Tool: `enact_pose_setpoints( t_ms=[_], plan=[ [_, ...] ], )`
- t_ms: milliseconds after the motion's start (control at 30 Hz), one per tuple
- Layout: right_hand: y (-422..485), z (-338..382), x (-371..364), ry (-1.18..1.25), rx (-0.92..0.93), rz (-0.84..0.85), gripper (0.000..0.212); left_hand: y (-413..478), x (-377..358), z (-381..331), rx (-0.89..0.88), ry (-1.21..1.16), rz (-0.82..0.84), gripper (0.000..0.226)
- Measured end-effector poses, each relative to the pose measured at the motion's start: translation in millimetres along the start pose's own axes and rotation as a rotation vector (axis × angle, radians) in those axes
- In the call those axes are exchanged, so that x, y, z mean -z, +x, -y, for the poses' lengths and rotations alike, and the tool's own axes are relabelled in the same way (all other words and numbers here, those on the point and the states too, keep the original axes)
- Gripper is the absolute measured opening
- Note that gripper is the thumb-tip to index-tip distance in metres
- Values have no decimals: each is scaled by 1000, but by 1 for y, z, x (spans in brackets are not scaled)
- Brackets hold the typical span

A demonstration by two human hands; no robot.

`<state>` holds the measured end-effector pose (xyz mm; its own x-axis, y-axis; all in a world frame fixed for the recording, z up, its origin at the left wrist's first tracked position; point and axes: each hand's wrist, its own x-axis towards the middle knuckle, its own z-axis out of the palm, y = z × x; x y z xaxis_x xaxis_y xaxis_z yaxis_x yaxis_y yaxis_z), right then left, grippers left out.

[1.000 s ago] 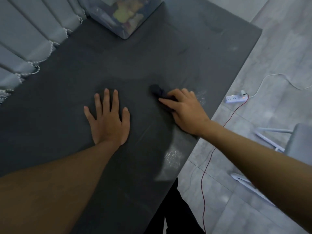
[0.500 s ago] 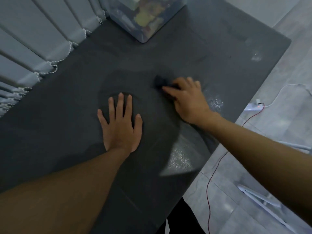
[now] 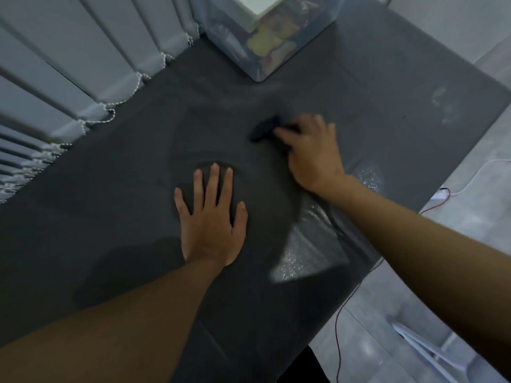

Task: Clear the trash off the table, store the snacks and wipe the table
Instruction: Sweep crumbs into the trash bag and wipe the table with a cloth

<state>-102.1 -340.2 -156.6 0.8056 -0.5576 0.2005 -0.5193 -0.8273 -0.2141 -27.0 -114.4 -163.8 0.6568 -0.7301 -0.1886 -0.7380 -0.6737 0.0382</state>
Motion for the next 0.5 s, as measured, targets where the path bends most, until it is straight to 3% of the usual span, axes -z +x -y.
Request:
enact_pose_setpoints(
  t_ms=[67, 133, 200, 300, 333, 400, 500],
  plan=[
    [24, -11, 1, 15, -366, -18, 43, 0, 1, -1, 1, 2, 11, 67],
    [32, 0, 3, 33, -518, -13, 43, 0, 1, -1, 4, 7, 16, 67],
    [27, 21, -2, 48, -331, -3, 46, 1, 2, -1, 8, 13, 23, 67],
    [16, 37, -12, 113, 174, 107, 49, 0, 3, -2, 9, 24, 35, 68],
    [22, 33, -13, 101, 265, 134, 49, 0, 3, -2, 6, 25, 40, 67],
    [43, 24, -14, 82, 163, 118, 47, 0, 4, -2, 3, 31, 49, 67],
    [75, 22, -13, 37, -244, 69, 47, 1, 5, -2, 5, 41, 65, 68]
  ],
)
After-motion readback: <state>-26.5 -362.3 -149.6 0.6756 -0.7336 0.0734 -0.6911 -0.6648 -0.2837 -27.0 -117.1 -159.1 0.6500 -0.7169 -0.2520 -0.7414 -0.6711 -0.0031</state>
